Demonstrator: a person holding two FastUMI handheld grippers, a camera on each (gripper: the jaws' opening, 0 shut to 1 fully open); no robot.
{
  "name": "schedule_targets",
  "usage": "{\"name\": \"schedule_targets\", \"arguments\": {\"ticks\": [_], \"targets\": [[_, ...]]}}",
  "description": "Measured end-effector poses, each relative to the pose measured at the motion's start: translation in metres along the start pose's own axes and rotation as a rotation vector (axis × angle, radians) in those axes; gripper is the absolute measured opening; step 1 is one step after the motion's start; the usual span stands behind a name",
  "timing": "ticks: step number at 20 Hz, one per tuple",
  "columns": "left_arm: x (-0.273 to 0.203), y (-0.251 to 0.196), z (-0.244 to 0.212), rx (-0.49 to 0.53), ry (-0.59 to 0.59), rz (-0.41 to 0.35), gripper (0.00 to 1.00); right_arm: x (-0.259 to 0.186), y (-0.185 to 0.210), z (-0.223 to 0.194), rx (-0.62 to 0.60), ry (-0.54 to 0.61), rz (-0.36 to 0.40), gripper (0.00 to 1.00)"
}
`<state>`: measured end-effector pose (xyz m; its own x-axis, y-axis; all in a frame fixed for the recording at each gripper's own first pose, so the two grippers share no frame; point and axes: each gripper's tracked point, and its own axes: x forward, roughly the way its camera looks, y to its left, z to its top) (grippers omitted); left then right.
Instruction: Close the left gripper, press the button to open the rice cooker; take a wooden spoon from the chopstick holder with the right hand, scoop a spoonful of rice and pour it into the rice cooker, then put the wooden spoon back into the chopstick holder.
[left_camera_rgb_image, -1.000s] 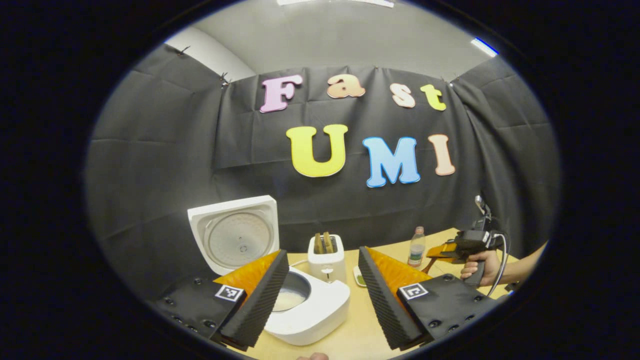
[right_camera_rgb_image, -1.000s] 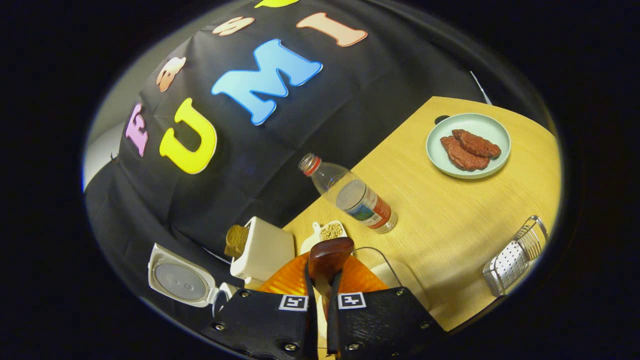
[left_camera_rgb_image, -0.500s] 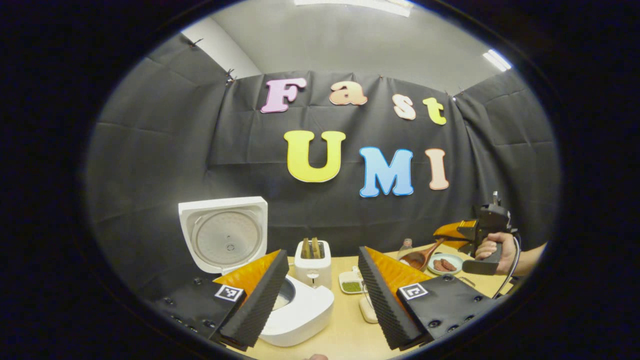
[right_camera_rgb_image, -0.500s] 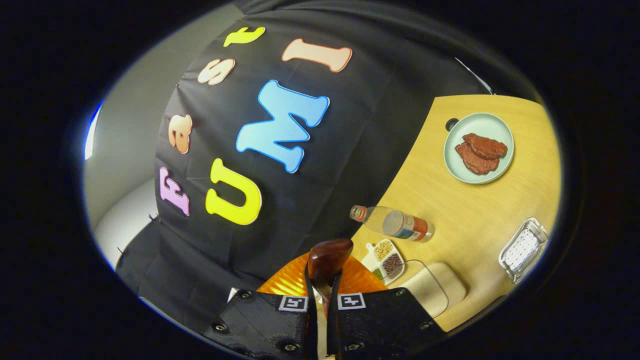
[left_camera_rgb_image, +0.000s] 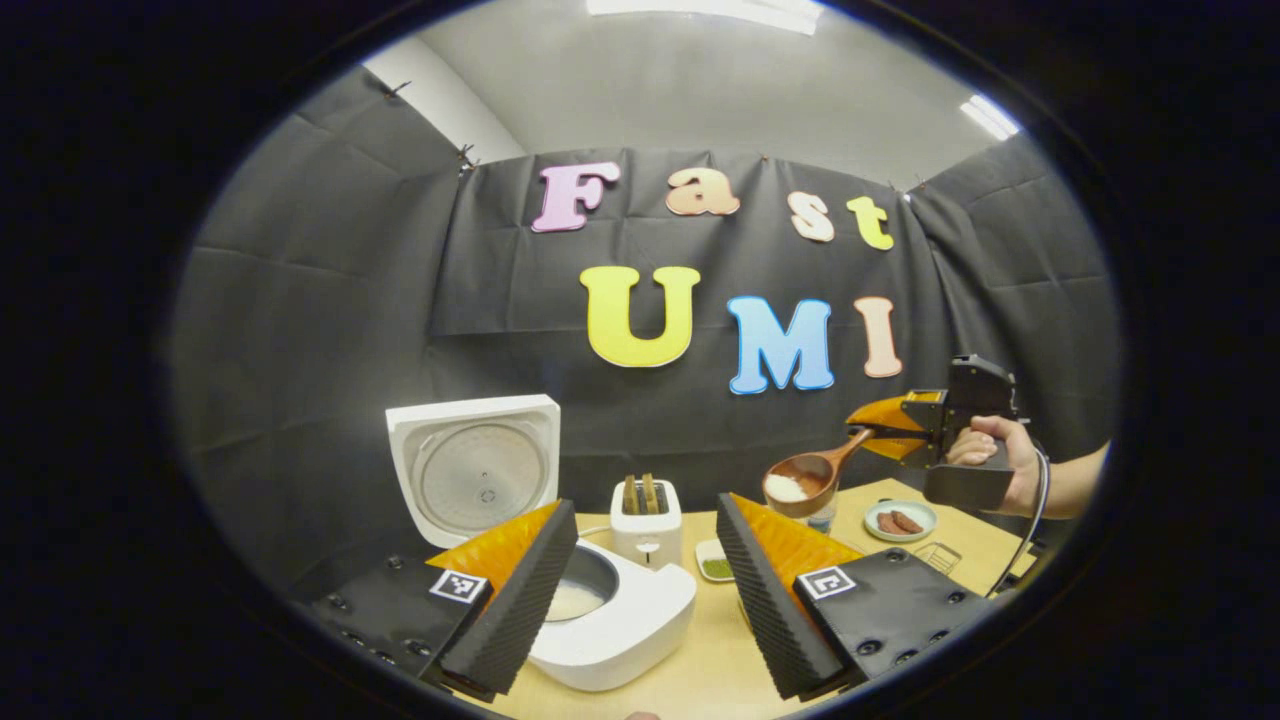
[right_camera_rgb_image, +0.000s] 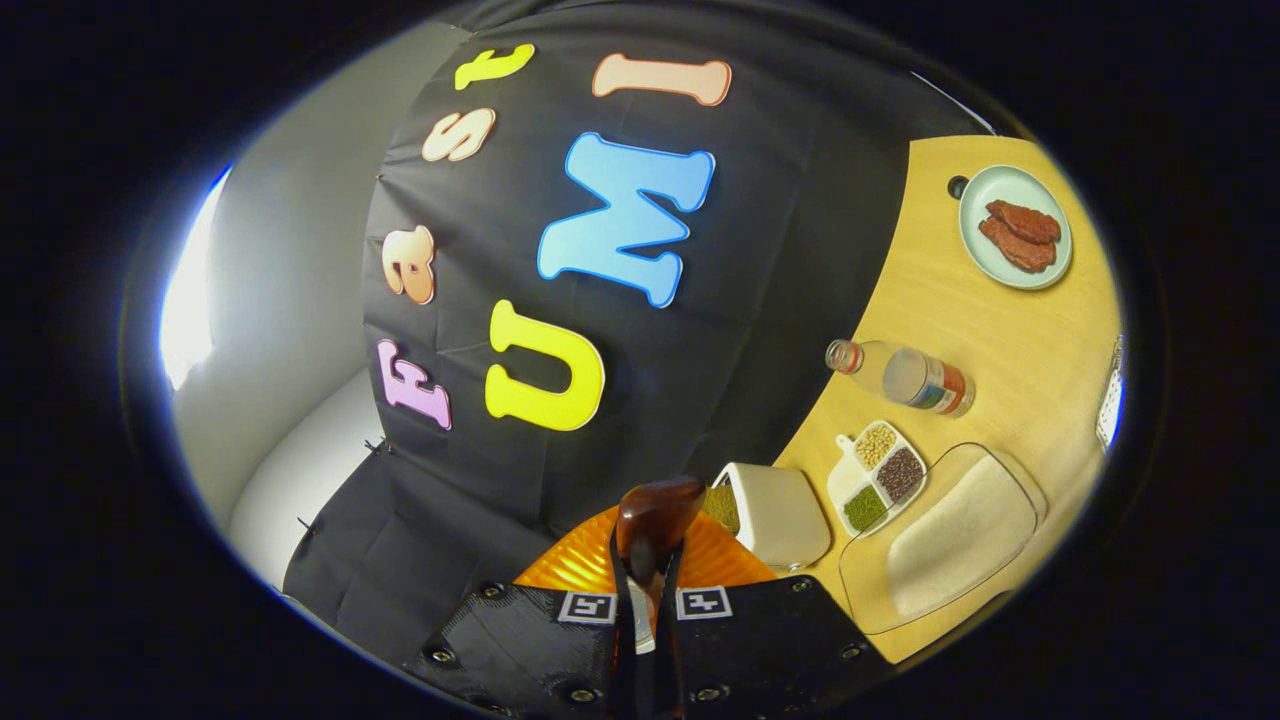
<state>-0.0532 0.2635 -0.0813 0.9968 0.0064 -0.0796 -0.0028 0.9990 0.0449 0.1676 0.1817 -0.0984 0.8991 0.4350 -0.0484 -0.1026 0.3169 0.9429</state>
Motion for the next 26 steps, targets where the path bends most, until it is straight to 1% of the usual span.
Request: {"name": "schedule_targets", "arguments": {"ticks": [1,7,11,13,14,17,18,23,26], "targets": [[-0.003,0.005,-0.001,0.001,0.001,0.001,0.97,0.003,0.006,-0.007,-0.008,0.011,0.006,0.07],[-0.017,0.025,-0.004,-0.006,-0.002,0.001,0.97,0.03,0.029,-0.047,-0.056,0.078,0.022,0.07],[-0.021,0.031,-0.003,-0.006,-0.004,0.003,0.97,0.054,0.042,-0.073,-0.089,0.127,0.035,0.07],[-0.027,0.034,-0.006,-0.006,-0.004,0.005,0.96,0.062,0.051,-0.086,-0.106,0.151,0.05,0.07],[-0.03,0.037,-0.014,-0.007,-0.004,0.009,0.97,0.068,0.056,-0.094,-0.116,0.162,0.055,0.07],[-0.03,0.041,-0.022,-0.011,0.01,0.015,0.96,0.09,0.061,-0.117,-0.186,0.201,0.05,0.07],[-0.03,0.042,-0.017,-0.011,0.01,0.018,0.97,0.097,0.062,-0.125,-0.211,0.215,0.05,0.07],[-0.041,0.05,-0.021,-0.013,0.016,0.034,0.96,0.13,0.078,-0.167,-0.318,0.282,0.064,0.07],[-0.041,0.054,-0.024,-0.012,0.023,0.054,0.96,0.147,0.076,-0.194,-0.411,0.324,0.065,0.07]]}}
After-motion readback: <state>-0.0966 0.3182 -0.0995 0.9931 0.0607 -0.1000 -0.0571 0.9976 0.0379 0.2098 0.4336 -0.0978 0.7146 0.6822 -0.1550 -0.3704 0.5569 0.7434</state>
